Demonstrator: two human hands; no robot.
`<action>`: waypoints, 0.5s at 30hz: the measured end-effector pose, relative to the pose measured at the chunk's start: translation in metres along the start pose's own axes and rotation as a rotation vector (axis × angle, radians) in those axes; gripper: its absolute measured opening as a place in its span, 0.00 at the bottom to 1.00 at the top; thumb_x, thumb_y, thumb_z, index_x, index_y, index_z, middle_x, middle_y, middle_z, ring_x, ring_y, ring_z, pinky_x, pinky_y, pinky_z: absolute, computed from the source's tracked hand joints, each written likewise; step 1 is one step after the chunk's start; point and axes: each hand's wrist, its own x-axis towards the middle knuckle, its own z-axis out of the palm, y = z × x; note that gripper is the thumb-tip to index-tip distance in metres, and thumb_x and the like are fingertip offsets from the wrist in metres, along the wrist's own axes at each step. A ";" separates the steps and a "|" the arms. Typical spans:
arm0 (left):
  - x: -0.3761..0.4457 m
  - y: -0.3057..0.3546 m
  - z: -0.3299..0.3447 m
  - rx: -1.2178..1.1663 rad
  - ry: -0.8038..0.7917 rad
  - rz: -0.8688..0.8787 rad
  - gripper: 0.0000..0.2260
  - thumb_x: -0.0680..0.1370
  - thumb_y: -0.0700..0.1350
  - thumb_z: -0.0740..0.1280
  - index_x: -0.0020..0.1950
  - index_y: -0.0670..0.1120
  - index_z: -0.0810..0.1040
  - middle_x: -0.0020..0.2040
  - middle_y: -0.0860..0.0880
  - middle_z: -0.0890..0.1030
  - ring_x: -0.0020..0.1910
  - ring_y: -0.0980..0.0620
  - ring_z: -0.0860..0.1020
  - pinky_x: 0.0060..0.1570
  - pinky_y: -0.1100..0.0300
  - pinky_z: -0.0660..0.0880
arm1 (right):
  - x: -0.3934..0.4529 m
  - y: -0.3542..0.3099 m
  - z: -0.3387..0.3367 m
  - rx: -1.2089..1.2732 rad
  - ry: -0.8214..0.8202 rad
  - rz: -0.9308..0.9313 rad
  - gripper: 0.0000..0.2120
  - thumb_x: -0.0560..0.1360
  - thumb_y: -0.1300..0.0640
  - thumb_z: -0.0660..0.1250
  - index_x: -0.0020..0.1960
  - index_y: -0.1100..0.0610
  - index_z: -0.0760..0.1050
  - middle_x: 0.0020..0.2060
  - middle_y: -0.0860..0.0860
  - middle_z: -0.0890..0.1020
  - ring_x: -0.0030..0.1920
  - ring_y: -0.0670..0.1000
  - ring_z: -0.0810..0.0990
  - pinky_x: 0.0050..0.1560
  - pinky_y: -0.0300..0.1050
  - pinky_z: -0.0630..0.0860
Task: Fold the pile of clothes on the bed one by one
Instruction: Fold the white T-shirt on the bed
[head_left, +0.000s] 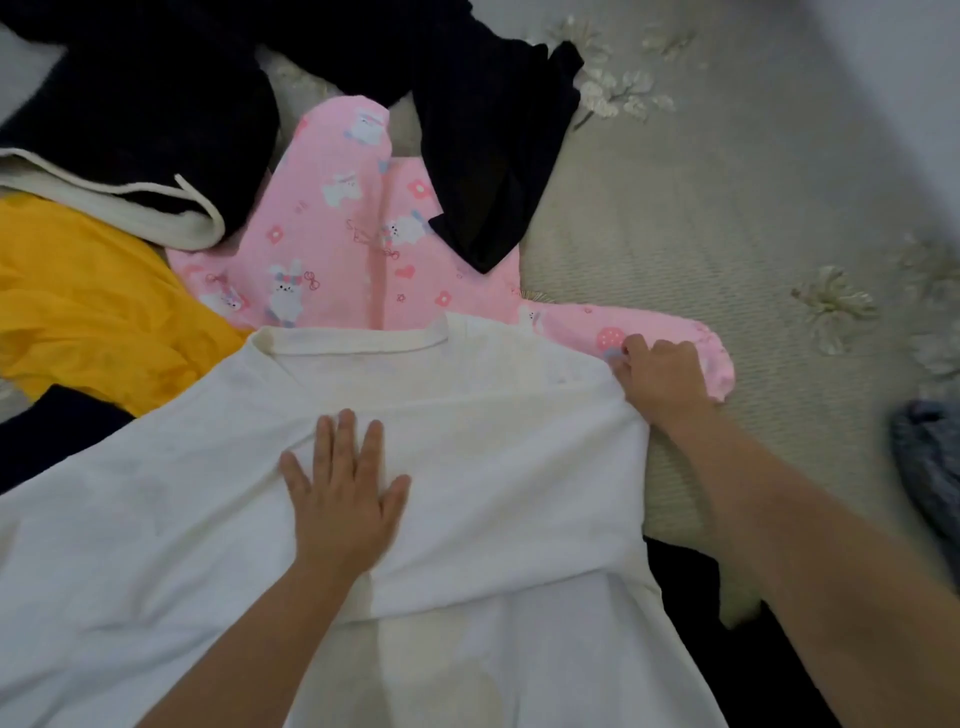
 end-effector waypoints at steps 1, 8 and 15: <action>0.001 0.000 0.002 -0.003 -0.004 0.000 0.35 0.79 0.60 0.41 0.60 0.36 0.76 0.62 0.32 0.73 0.59 0.29 0.72 0.49 0.26 0.63 | 0.001 0.001 0.006 -0.016 0.054 -0.038 0.11 0.66 0.58 0.66 0.33 0.67 0.76 0.19 0.63 0.73 0.20 0.58 0.75 0.28 0.48 0.74; 0.013 -0.003 0.015 0.001 0.095 0.009 0.31 0.71 0.55 0.51 0.63 0.35 0.74 0.64 0.31 0.70 0.64 0.28 0.67 0.55 0.25 0.58 | 0.022 0.012 0.026 -0.083 -0.267 -0.111 0.22 0.80 0.48 0.52 0.68 0.60 0.64 0.54 0.65 0.77 0.56 0.59 0.73 0.54 0.50 0.59; 0.017 0.040 -0.005 -0.048 0.199 0.131 0.22 0.70 0.41 0.59 0.62 0.32 0.72 0.64 0.31 0.70 0.65 0.32 0.67 0.62 0.32 0.57 | -0.075 0.007 0.004 0.481 0.162 0.134 0.17 0.73 0.59 0.63 0.55 0.72 0.73 0.48 0.66 0.79 0.49 0.66 0.77 0.54 0.49 0.65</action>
